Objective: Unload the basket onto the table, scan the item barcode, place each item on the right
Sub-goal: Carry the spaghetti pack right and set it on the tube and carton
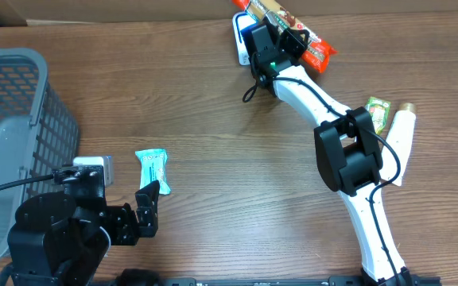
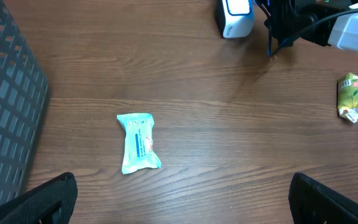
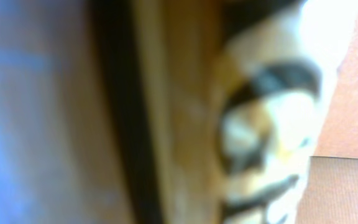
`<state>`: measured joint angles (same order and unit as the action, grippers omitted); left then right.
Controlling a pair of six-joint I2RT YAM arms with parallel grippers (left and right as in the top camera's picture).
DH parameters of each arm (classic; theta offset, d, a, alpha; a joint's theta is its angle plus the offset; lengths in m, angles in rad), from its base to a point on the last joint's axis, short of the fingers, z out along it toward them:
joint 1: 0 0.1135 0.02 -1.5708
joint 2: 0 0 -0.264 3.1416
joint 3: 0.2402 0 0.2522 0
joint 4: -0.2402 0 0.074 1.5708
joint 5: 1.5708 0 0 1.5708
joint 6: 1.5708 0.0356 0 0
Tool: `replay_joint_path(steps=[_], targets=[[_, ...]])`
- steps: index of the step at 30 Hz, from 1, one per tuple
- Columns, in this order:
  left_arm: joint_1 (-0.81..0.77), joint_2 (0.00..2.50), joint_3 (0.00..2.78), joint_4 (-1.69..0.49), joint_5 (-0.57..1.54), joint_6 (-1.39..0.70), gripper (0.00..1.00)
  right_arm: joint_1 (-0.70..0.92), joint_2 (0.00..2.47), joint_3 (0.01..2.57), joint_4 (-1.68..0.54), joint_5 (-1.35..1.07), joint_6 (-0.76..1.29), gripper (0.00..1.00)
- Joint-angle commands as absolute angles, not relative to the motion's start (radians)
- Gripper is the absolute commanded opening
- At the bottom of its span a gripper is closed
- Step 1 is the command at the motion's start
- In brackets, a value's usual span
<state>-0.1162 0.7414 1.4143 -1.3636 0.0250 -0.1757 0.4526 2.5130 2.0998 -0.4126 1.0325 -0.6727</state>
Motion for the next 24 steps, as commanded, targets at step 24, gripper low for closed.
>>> replay_joint_path(steps=[24], targets=[[-0.112,0.739,1.420,-1.362,0.019,-0.157,1.00,0.078,1.873,2.018,-1.527,-0.057,0.213,0.04]])
